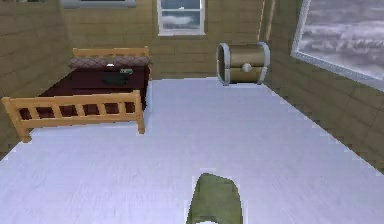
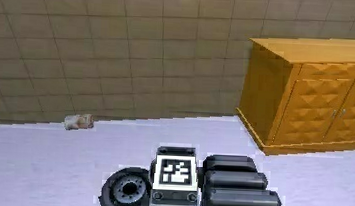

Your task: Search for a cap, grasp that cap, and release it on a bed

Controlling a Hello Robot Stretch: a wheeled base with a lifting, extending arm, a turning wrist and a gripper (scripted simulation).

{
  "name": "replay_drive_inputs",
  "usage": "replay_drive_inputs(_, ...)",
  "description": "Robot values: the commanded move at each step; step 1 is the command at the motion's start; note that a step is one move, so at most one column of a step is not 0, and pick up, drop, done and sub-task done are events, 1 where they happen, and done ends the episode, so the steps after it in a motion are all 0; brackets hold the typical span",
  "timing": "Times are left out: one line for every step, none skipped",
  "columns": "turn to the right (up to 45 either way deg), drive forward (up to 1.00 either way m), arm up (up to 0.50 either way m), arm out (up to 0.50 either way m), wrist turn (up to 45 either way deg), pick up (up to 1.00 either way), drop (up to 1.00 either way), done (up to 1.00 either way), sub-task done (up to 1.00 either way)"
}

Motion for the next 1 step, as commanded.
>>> replay_drive_inputs(-21.0, 0.00, 0.00, 0.00, 0.0, 0.00, 0.00, 0.00, 0.00)
